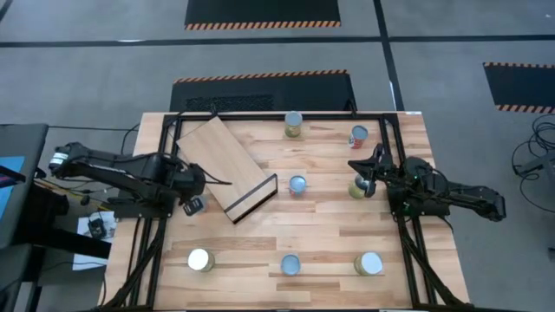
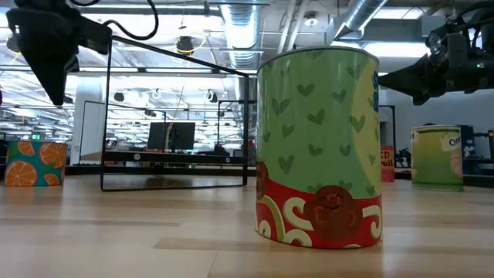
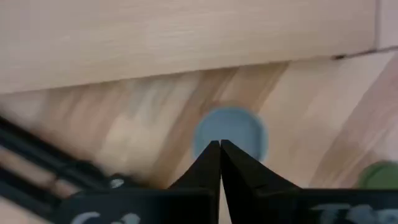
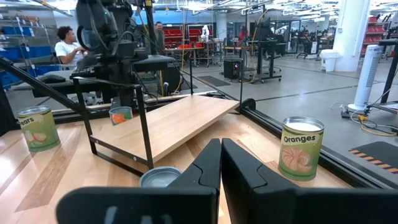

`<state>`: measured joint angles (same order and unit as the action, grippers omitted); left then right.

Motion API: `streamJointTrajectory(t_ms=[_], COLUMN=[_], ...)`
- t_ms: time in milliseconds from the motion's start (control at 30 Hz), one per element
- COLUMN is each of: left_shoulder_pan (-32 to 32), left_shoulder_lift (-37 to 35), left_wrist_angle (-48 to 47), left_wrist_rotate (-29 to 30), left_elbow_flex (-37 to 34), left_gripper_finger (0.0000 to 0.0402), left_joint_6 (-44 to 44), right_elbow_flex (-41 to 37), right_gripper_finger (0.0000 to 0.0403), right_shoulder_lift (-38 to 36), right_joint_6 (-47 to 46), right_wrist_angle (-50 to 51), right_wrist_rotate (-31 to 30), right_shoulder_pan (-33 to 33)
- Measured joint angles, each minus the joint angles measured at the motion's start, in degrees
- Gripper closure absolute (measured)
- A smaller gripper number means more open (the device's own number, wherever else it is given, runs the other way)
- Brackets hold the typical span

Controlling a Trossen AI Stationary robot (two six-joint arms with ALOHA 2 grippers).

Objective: Pick and place cans onto a shelf
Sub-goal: Put the small canned oranges on the shelf

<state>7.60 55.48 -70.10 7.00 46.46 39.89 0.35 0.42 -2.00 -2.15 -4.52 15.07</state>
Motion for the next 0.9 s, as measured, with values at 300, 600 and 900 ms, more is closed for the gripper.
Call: streamJointTrajectory(t_ms=[300,600,900], left_shoulder_pan=[3.4,5.4,5.5], left_shoulder_lift=[0.0,0.0,0.0], left_wrist_angle=[7.3,9.6,9.7], left_wrist_rotate=[-3.7,-3.6,-3.3], left_elbow_flex=[-4.7,-8.9,-9.0], left_gripper_finger=[0.0342,0.0281,0.0275], left_joint_6=[4.5,6.3,3.3], right_elbow_flex=[0.0,0.0,0.0], right_gripper_finger=[0.0365,0.0365,0.0365], right_shoulder_lift=[0.0,0.0,0.0], right_joint_6=[0.0,0.0,0.0], right_wrist_angle=[0.0,0.0,0.0], right_wrist_rotate=[0.0,0.0,0.0], right_shoulder_pan=[0.0,0.0,0.0])
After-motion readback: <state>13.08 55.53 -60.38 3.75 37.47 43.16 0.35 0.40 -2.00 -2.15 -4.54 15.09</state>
